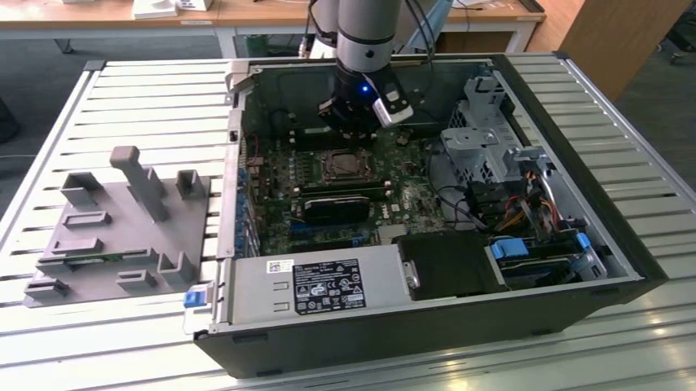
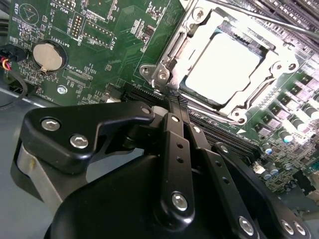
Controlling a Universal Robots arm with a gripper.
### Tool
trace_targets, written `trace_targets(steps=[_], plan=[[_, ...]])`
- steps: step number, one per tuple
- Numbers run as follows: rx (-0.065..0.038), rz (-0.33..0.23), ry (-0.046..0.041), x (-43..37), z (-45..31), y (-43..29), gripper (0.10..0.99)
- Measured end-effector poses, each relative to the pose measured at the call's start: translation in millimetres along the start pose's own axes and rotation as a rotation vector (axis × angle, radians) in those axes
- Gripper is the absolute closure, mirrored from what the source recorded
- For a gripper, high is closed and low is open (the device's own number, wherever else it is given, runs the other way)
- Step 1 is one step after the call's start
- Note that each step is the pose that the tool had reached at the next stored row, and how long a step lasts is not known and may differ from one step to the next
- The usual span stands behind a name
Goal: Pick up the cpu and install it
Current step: 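Install the first cpu locking lever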
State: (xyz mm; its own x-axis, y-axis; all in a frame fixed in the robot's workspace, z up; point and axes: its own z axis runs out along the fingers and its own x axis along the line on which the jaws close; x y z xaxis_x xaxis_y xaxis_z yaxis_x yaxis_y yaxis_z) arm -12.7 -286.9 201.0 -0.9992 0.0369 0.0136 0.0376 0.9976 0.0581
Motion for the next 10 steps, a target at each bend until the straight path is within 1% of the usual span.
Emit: trace_targets(steps=[3, 5, 8, 10], plan=[[0.016, 0.0, -0.0006, 0.0, 0.4, -0.1, 0.98], [0.023, 0.0, -0.0009, -0.1, 1.2, -0.1, 0.98], [0.029, 0.0, -0.0009, -0.1, 2.2, -0.1, 0.98], [0.03, 0.0, -0.0008, -0.1, 2.7, -0.1, 0.98]])
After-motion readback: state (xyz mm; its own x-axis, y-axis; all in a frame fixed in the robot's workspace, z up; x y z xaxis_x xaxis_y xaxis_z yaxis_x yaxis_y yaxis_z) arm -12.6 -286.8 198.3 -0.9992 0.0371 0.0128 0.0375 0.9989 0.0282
